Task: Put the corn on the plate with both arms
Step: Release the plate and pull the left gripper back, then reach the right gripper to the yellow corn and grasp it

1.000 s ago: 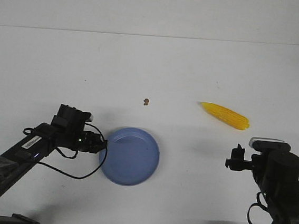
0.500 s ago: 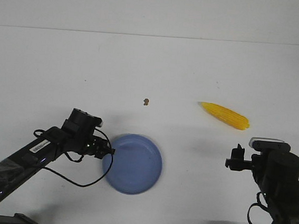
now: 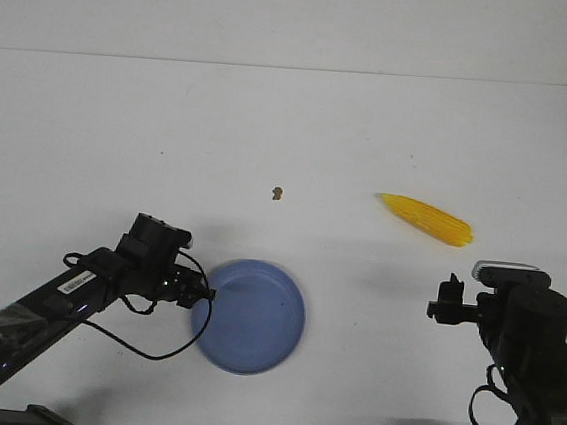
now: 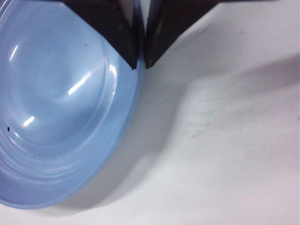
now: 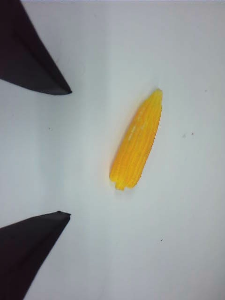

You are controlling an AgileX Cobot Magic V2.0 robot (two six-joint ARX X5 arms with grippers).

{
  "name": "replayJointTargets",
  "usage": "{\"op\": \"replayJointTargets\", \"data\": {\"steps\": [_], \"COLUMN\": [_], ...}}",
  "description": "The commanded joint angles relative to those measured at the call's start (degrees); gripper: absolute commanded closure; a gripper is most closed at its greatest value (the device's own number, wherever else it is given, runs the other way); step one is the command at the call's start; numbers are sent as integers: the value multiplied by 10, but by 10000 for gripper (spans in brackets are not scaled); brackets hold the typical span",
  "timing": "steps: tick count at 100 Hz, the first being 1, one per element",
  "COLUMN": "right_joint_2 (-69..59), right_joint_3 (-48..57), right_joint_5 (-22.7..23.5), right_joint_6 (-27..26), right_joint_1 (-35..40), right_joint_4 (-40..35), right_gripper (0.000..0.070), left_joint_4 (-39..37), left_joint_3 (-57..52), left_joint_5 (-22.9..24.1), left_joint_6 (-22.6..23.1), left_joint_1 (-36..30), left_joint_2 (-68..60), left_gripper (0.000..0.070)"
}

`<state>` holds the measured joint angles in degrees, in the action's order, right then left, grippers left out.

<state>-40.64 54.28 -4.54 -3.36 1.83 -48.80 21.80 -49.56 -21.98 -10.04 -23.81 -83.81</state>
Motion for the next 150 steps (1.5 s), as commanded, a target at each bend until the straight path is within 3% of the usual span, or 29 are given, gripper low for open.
{"op": "replayJointTargets", "data": {"steps": [1, 14, 21, 32, 46, 88, 122, 150], "right_joint_2": [-2, -2, -2, -2, -2, -2, -2, -3], "right_joint_3": [10, 10, 10, 10, 10, 10, 10, 10], "right_joint_5": [0, 0, 0, 0, 0, 0, 0, 0], "right_joint_6": [1, 1, 1, 1, 1, 1, 2, 4], "right_joint_1": [0, 0, 0, 0, 0, 0, 0, 0], "right_joint_4": [3, 3, 3, 3, 3, 3, 4, 4], "right_gripper": [175, 176, 176, 176, 175, 175, 176, 176], "left_joint_4": [-2, -6, -9, -14, -33, -52, -4, 60], "left_joint_3": [-5, -5, -5, -5, -5, -18, -19, -19], "left_joint_5": [-1, -1, -1, -1, -1, 5, 162, 190], "left_joint_6": [2, 1, 1, 1, 1, 27, 96, 138], "left_joint_1": [-3, -3, -3, -3, -3, 38, 119, 153], "left_joint_2": [-2, -2, -2, -2, -2, 80, 230, 307], "left_gripper": [590, 358, 308, 295, 150, 147, 147, 147]}}
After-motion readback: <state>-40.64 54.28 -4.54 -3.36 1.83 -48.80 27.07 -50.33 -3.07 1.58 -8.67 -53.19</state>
